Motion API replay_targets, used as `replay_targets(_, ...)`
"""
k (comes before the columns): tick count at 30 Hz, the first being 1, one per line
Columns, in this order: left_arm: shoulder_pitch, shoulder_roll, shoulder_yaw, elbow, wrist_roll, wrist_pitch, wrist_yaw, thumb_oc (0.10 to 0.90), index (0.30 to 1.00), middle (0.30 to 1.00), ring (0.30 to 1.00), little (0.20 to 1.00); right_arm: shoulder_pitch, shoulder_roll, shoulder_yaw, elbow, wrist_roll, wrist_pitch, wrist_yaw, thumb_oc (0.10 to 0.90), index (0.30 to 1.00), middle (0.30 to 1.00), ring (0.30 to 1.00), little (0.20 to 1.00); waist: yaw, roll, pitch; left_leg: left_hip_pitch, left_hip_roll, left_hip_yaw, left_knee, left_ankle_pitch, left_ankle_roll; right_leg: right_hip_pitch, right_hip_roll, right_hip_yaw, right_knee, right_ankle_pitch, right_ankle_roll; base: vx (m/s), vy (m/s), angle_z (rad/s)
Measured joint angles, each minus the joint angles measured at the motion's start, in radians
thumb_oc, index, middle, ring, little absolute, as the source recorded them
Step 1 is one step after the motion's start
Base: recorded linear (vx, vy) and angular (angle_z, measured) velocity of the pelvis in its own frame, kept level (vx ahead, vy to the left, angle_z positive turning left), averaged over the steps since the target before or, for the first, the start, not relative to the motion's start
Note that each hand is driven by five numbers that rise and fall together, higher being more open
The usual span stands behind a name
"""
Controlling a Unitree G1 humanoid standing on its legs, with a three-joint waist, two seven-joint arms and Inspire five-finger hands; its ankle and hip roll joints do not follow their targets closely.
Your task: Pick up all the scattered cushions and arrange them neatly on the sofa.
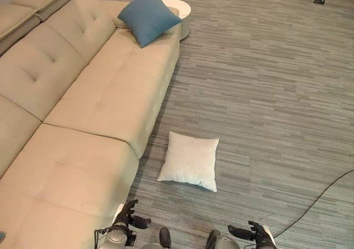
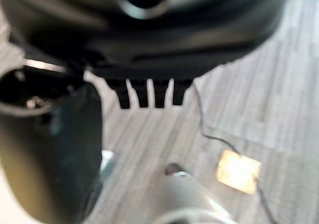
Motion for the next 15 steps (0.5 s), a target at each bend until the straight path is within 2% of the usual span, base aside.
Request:
replay_targets(1, 0.001, -0.008, 0.0, 0.016, 0.006, 0.0, -0.001, 0.8, 0.9, 0.9, 0.9, 0.9, 0.004, -0.001, 0.001, -0.002, -0.002, 0.001, 0.0, 0.8, 0.9, 0.9, 0.9, 0.9, -0.003, 0.0, 0.004, 0.016, 0.014, -0.016, 0.001, -0.001, -0.033, 0.025, 0.024, 0.032, -0.086, 0.092, -0.001, 0.11, -0.103, 0.24)
replay_targets(2, 0.008, -0.013, 0.001, 0.018, 0.007, 0.0, -0.001, 0.8, 0.9, 0.9, 0.9, 0.9, 0.012, -0.001, 0.001, 0.0, -0.003, 0.001, 0.001, 0.8, 0.9, 0.9, 0.9, 0.9, -0.009, -0.006, 0.007, 0.033, 0.02, -0.023, 0.001, -0.005, -0.058, 0.053, 0.03, 0.025, -0.113, 0.159, -0.038, 0.22, -0.242, 0.21)
replay_targets(3, 0.017, -0.025, 0.002, 0.02, 0.006, 0.0, 0.0, 0.8, 0.9, 0.9, 0.9, 0.9, 0.011, -0.006, 0.0, 0.009, -0.003, 0.002, 0.001, 0.8, 0.9, 0.9, 0.9, 0.9, -0.007, 0.002, 0.01, 0.043, 0.032, -0.022, 0.003, -0.008, -0.07, 0.071, 0.051, 0.018, -0.122, 0.156, -0.069, 0.15, -0.219, -0.01)
replay_targets(4, 0.031, -0.044, 0.0, 0.02, 0.006, 0.0, -0.001, 0.8, 0.9, 0.9, 0.9, 0.9, 0.011, -0.017, -0.001, 0.011, -0.003, 0.003, 0.0, 0.8, 0.9, 0.9, 0.9, 0.9, -0.01, 0.018, 0.005, 0.045, 0.075, -0.02, 0.028, -0.012, -0.081, 0.092, 0.088, 0.016, -0.134, 0.142, -0.077, 0.15, -0.219, -0.05)
replay_targets(7, 0.023, -0.074, -0.004, 0.02, 0.007, -0.004, -0.004, 0.8, 0.9, 0.9, 0.9, 0.9, 0.019, -0.041, -0.008, 0.008, -0.001, 0.001, -0.001, 0.8, 0.9, 0.9, 0.9, 0.9, -0.025, 0.031, 0.001, 0.016, 0.12, -0.043, 0.076, -0.012, -0.117, 0.115, 0.133, -0.013, -0.143, 0.114, -0.105, 0.13, -0.277, 0.14)
replay_targets(8, 0.005, -0.079, -0.007, 0.022, 0.007, -0.002, -0.004, 0.8, 0.9, 0.9, 0.9, 0.9, 0.024, -0.047, -0.017, 0.005, 0.002, 0.0, -0.002, 0.8, 0.9, 0.9, 0.9, 0.9, -0.031, 0.03, 0.001, -0.014, 0.122, -0.059, 0.108, -0.012, -0.128, 0.118, 0.128, -0.031, -0.15, 0.108, -0.097, 0.04, -0.225, 0.51)
replay_targets(9, -0.012, -0.086, -0.01, 0.013, 0.006, -0.006, -0.005, 0.8, 0.9, 0.9, 0.9, 0.9, 0.024, -0.052, -0.025, 0.003, 0.009, 0.0, -0.002, 0.8, 0.9, 0.9, 0.9, 0.9, -0.032, 0.024, 0.002, -0.056, 0.128, -0.079, 0.167, 0.008, -0.157, 0.116, 0.136, -0.037, -0.151, 0.095, -0.102, 0.02, -0.189, 0.53)
replay_targets(10, -0.019, -0.087, -0.011, 0.01, 0.006, -0.006, -0.006, 0.8, 0.9, 0.9, 0.9, 0.9, 0.031, -0.051, -0.028, 0.004, 0.013, 0.0, -0.002, 0.8, 0.9, 0.9, 0.9, 0.9, -0.031, 0.014, 0.002, -0.074, 0.124, -0.081, 0.198, 0.015, -0.17, 0.118, 0.127, -0.038, -0.159, 0.098, -0.111, 0.03, -0.163, 0.39)
replay_targets(12, -0.026, -0.091, -0.01, 0.011, 0.004, -0.007, -0.007, 0.8, 0.9, 0.9, 0.9, 0.9, 0.03, -0.055, -0.028, 0.002, 0.019, -0.001, -0.002, 0.8, 0.9, 0.9, 0.9, 0.9, -0.021, 0.007, 0.008, -0.15, 0.137, -0.111, 0.352, 0.041, -0.208, 0.133, 0.133, -0.04, -0.169, 0.084, -0.134, 0.05, -0.097, 0.11)
replay_targets(13, -0.012, -0.091, -0.011, 0.013, 0.003, -0.005, -0.007, 0.8, 0.9, 0.9, 0.9, 0.9, 0.028, -0.056, -0.027, -0.008, 0.022, -0.003, -0.002, 0.8, 0.9, 0.9, 0.9, 0.9, -0.016, 0.003, 0.012, -0.181, 0.147, -0.13, 0.411, 0.08, -0.246, 0.155, 0.149, -0.035, -0.187, 0.068, -0.156, 0.12, -0.064, 0.14)
replay_targets(14, -0.01, -0.09, -0.011, 0.012, 0.003, -0.004, -0.007, 0.8, 0.9, 0.9, 0.9, 0.9, 0.03, -0.055, -0.026, -0.013, 0.024, -0.003, -0.002, 0.8, 0.9, 0.9, 0.9, 0.9, -0.019, -0.001, 0.015, -0.21, 0.152, -0.129, 0.456, 0.094, -0.255, 0.166, 0.152, -0.036, -0.202, 0.065, -0.161, 0.15, -0.032, 0.18)
replay_targets(15, -0.009, -0.09, -0.009, 0.009, 0.0, -0.002, -0.008, 0.8, 0.9, 0.9, 0.9, 0.9, 0.029, -0.056, -0.024, -0.017, 0.025, -0.003, -0.002, 0.8, 0.9, 0.9, 0.9, 0.9, -0.018, -0.004, 0.016, -0.218, 0.149, -0.122, 0.441, 0.073, -0.229, 0.172, 0.156, -0.035, -0.214, 0.063, -0.164, 0.21, -0.017, 0.2)
